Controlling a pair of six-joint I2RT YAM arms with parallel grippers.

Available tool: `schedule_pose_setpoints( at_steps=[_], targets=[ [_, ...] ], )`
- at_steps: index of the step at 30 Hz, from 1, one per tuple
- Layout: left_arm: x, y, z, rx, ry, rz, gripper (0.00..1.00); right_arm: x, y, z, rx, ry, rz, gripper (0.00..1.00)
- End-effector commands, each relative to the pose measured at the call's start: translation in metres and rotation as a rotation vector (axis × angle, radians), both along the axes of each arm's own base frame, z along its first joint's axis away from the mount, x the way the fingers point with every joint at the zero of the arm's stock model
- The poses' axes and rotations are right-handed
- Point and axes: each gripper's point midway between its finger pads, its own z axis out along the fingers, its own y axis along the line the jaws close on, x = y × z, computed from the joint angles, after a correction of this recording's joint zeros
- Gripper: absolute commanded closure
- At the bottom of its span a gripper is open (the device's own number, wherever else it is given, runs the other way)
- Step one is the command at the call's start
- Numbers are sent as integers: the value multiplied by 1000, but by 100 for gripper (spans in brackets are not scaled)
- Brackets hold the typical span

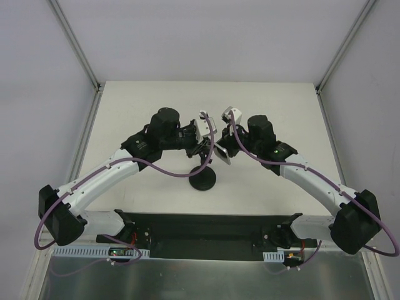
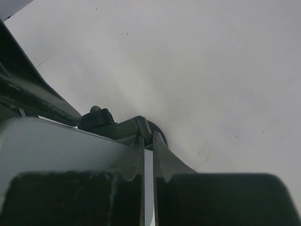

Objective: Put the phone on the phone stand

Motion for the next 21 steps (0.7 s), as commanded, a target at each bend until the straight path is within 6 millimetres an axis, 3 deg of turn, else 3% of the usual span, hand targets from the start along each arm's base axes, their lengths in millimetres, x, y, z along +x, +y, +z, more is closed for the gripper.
schedule_pose_setpoints(
  at_steps=[1,7,9,10,11,12,14,15,16,18,19,21],
  targets=[
    [19,-8,40,-75,-81,17,100,8,7,32,95,-15,-37,100],
    [34,-17,19,-71,27,92,100,16,4,20,101,51,-156,100],
    [36,-21,10,-63,73,101,100,27,-6,14,76,55,-250,100],
    [37,-22,10,-68,87,114,100,31,-9,13,70,63,-279,100],
    [44,-18,11,-81,119,189,100,35,-19,-3,11,99,-335,100],
    [47,-15,16,-99,133,226,100,43,-22,3,1,99,-364,100],
    [59,-2,24,-131,169,372,100,50,-30,-12,-61,139,-407,100],
    [58,6,36,-168,172,422,85,53,-29,-10,-67,137,-413,100],
    [57,14,35,-180,189,461,75,54,-30,-11,-72,147,-427,100],
    [50,31,51,-248,216,522,61,51,-26,-15,-80,179,-407,100],
    [47,38,45,-250,235,545,49,50,-23,-12,-71,183,-396,99],
    [39,51,53,-300,257,563,41,43,-15,-9,-51,218,-381,80]
  ],
)
